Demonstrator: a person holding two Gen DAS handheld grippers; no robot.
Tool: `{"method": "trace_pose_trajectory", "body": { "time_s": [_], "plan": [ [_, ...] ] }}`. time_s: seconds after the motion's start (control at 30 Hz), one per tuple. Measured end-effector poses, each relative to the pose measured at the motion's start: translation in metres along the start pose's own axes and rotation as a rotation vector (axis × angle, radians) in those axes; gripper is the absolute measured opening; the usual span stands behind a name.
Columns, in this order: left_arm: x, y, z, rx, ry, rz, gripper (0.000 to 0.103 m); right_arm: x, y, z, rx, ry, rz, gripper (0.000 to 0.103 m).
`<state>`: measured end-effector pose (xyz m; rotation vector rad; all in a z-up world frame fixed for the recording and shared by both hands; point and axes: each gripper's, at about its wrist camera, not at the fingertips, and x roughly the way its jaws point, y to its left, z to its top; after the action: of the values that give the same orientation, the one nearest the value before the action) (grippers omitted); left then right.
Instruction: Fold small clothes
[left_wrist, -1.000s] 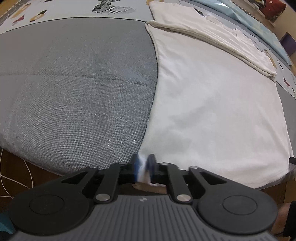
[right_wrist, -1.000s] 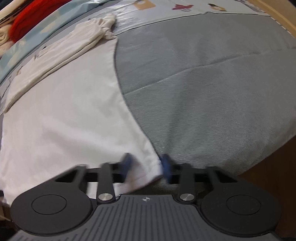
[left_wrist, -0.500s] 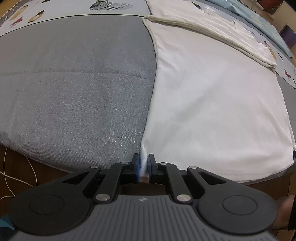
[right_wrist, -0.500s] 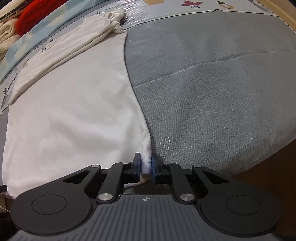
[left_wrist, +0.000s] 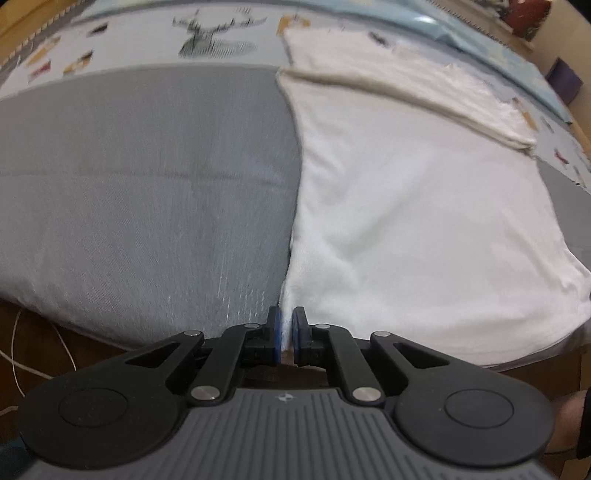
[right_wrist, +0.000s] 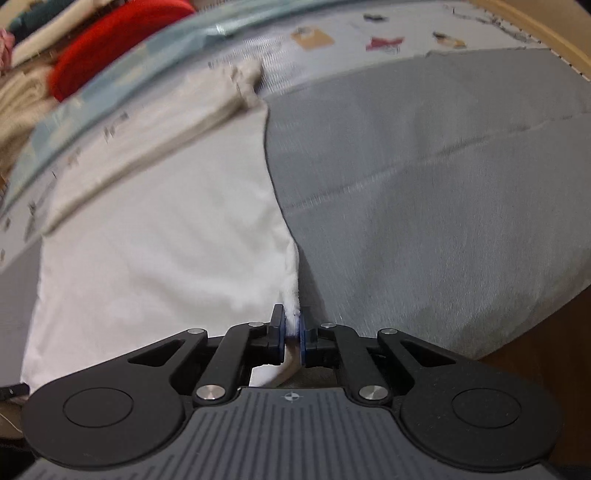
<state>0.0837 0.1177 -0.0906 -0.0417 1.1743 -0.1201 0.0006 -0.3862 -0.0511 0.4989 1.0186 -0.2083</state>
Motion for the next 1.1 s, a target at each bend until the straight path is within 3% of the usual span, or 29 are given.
{"method": "trace_pose_trajectory", "body": {
  "time_s": [0.27,0.53,0.63,0.73,0.83,1.1],
  "plan": [
    [-0.078,-0.001,0.012,0.088,-0.120,-0.077,0.005,-0.071,-0.005,0.019,0.063,-0.120,0.120,0.006],
    [-0.180,0.022,-0.024,0.160,-0.199,-0.166,0.005,-0.165,-0.020,0.002,0.030,-0.145,0.229,0.006],
    [-0.200,0.029,-0.032,0.157,-0.214,-0.192,0.005,-0.193,-0.024,-0.006,0.011,-0.158,0.260,0.006],
    [-0.192,0.028,-0.022,0.145,-0.227,-0.190,0.005,-0.190,-0.021,0.000,0.005,-0.159,0.262,0.006],
    [-0.159,0.027,0.009,0.120,-0.227,-0.170,0.005,-0.161,-0.013,0.022,0.003,-0.155,0.222,0.006],
    [-0.020,0.027,0.132,0.077,-0.182,-0.077,0.005,-0.028,0.024,0.122,-0.050,-0.135,0.109,0.006]
  ]
}}
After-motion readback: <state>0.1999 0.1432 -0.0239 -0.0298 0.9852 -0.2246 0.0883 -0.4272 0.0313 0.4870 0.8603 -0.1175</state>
